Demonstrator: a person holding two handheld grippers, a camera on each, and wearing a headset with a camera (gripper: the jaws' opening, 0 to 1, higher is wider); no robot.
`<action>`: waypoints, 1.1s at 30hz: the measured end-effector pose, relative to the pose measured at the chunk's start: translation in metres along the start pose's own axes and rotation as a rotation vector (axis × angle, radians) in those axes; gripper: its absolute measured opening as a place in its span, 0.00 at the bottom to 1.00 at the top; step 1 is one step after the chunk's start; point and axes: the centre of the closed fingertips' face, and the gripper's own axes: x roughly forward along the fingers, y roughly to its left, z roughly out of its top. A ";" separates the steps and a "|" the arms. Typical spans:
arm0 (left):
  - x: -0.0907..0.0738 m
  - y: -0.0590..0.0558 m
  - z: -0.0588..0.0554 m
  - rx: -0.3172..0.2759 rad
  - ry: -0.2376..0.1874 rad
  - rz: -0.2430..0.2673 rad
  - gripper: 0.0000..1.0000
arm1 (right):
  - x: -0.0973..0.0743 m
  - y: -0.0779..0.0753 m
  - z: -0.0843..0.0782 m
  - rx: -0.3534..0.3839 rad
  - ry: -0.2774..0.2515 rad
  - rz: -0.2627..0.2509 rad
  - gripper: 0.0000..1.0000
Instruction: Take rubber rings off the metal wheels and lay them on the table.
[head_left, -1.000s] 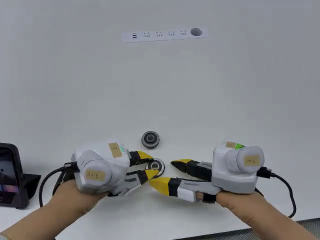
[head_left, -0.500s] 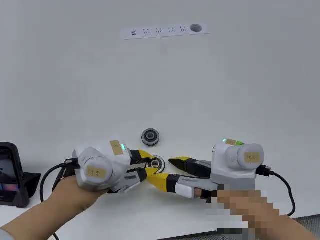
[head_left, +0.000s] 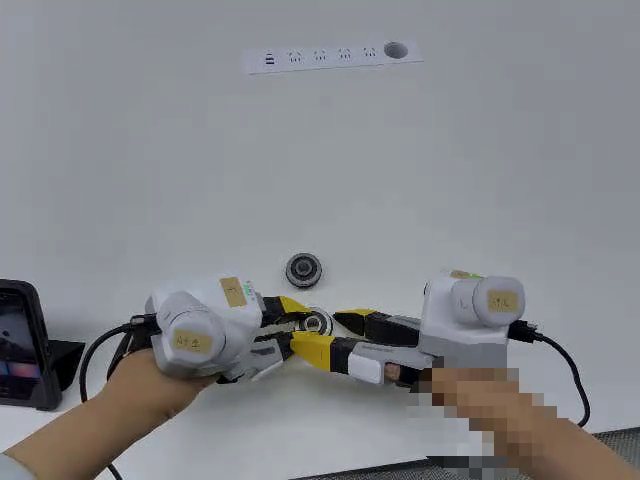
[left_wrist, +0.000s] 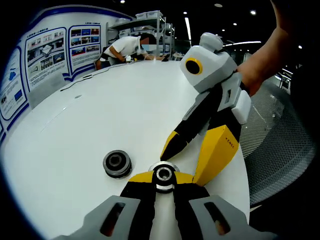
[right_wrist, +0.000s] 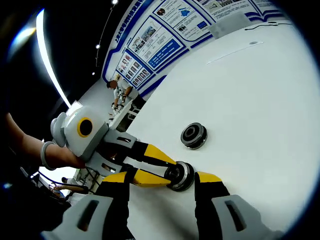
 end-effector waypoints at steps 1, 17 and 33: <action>0.000 0.000 0.000 -0.001 -0.001 0.001 0.13 | 0.000 0.000 0.000 0.010 -0.001 0.004 0.53; 0.000 0.001 0.000 -0.009 -0.010 0.007 0.13 | 0.001 -0.007 0.001 0.094 -0.023 -0.003 0.45; 0.000 0.001 0.000 -0.010 -0.017 0.010 0.13 | 0.005 -0.014 0.005 0.139 -0.019 -0.020 0.38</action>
